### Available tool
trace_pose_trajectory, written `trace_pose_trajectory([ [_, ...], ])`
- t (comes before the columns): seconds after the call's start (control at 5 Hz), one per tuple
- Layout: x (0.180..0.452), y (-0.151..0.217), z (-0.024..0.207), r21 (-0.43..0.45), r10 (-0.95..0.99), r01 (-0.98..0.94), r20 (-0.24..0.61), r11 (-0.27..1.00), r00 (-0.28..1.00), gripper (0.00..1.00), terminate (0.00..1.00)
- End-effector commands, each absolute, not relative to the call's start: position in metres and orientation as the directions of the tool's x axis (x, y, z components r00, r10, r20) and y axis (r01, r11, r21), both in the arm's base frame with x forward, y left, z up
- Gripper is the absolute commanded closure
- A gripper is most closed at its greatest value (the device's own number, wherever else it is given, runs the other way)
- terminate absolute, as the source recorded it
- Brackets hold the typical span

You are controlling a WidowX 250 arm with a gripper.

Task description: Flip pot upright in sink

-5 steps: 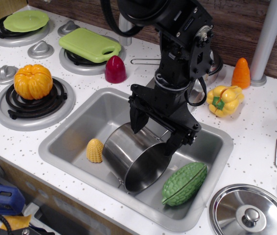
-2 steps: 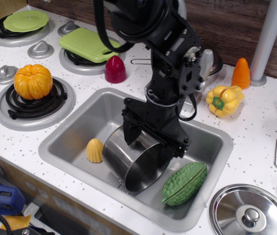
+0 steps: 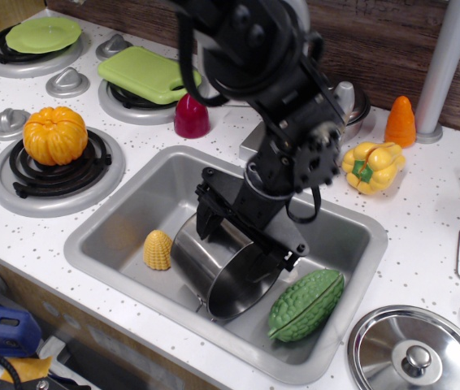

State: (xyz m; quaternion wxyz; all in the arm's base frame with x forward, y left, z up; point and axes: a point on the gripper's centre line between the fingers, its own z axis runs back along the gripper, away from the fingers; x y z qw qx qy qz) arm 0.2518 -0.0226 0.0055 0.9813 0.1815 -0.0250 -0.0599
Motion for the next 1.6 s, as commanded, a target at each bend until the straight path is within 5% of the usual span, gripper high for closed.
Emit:
trace_pose_trajectory([
  [0.0,0.259,-0.023,0.007,0.51,-0.139,0.096,0.047,0.855,0.989,0.0,0.0],
  [0.6,0.266,0.007,0.015,0.462,-0.288,0.23,0.059,0.856,0.956,0.0,0.0],
  [0.8,0.268,0.009,0.016,0.46,-0.3,0.227,0.092,0.859,0.95,1.0,0.0],
  [1.4,0.273,0.016,0.027,0.251,-0.305,0.265,0.136,0.931,0.942,1.0,0.0],
])
